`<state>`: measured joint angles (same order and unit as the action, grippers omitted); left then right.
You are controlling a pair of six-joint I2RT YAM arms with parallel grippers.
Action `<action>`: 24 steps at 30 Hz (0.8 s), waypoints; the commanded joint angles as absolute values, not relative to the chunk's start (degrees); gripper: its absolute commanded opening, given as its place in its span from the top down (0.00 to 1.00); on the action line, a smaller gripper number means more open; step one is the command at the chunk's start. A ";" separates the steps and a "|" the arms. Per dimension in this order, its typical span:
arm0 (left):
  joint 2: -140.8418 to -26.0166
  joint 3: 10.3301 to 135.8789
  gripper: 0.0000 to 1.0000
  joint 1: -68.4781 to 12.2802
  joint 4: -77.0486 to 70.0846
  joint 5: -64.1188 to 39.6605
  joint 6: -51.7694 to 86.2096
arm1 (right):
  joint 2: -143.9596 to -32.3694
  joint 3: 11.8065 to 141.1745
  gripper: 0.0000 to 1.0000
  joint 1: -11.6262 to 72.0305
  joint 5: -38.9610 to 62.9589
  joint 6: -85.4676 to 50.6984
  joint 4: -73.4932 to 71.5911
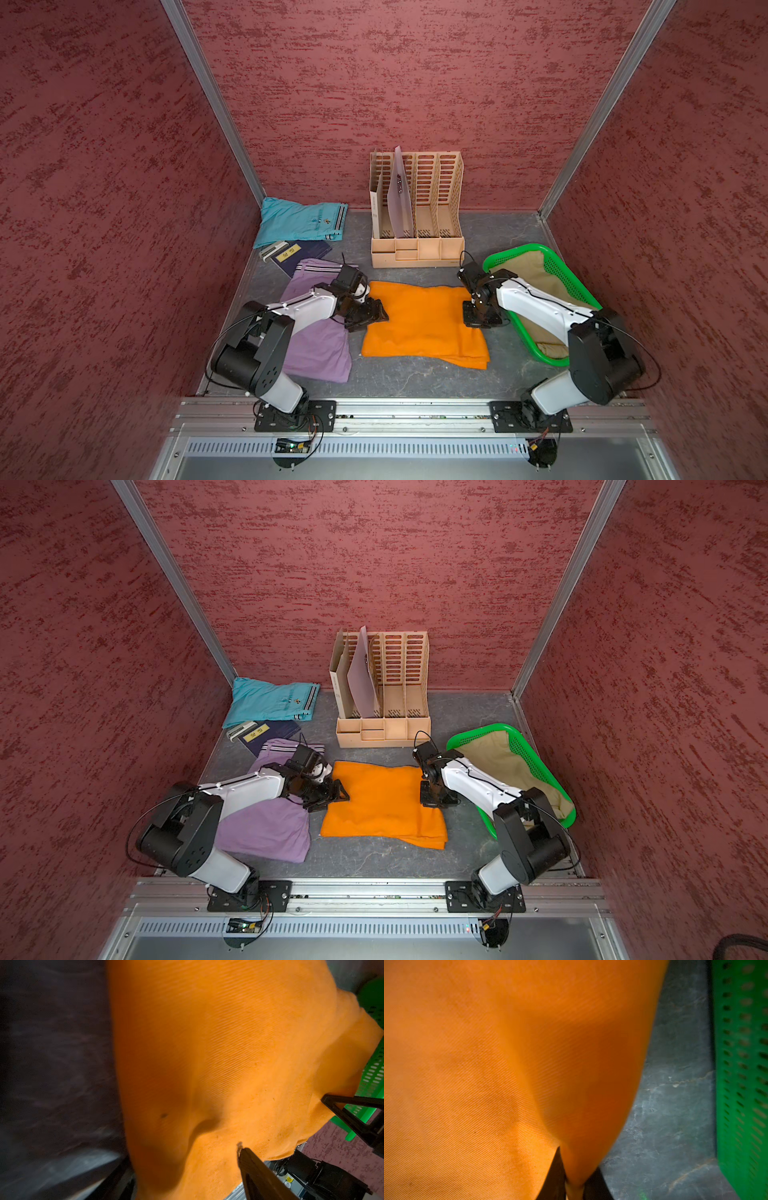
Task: Put the folded long pants in the basket
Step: Pick up the long pant at the center of the board.
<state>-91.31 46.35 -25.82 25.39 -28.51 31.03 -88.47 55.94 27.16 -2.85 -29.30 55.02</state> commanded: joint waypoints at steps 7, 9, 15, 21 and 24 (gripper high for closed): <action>-101.56 48.97 0.42 -29.63 31.65 -19.91 30.62 | -87.53 54.89 1.00 26.86 0.53 -27.08 53.51; -102.05 49.36 0.56 -29.71 31.60 -19.44 30.67 | -86.96 54.50 1.00 26.78 2.16 -26.83 52.72; -99.39 50.35 1.00 -29.89 29.89 -20.25 30.51 | -84.15 54.08 1.00 26.79 6.93 -24.82 49.85; -90.01 53.53 1.00 -29.52 34.54 -23.09 30.20 | -77.24 58.16 1.00 26.80 8.70 -23.35 53.18; -85.15 56.88 1.00 -29.45 38.98 -23.14 30.67 | -74.43 62.47 1.00 26.78 8.04 -23.07 57.33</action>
<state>-90.32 52.90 -29.28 34.20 -22.72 31.07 -77.84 57.43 26.68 6.72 -24.32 55.48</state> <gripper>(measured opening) 0.145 0.132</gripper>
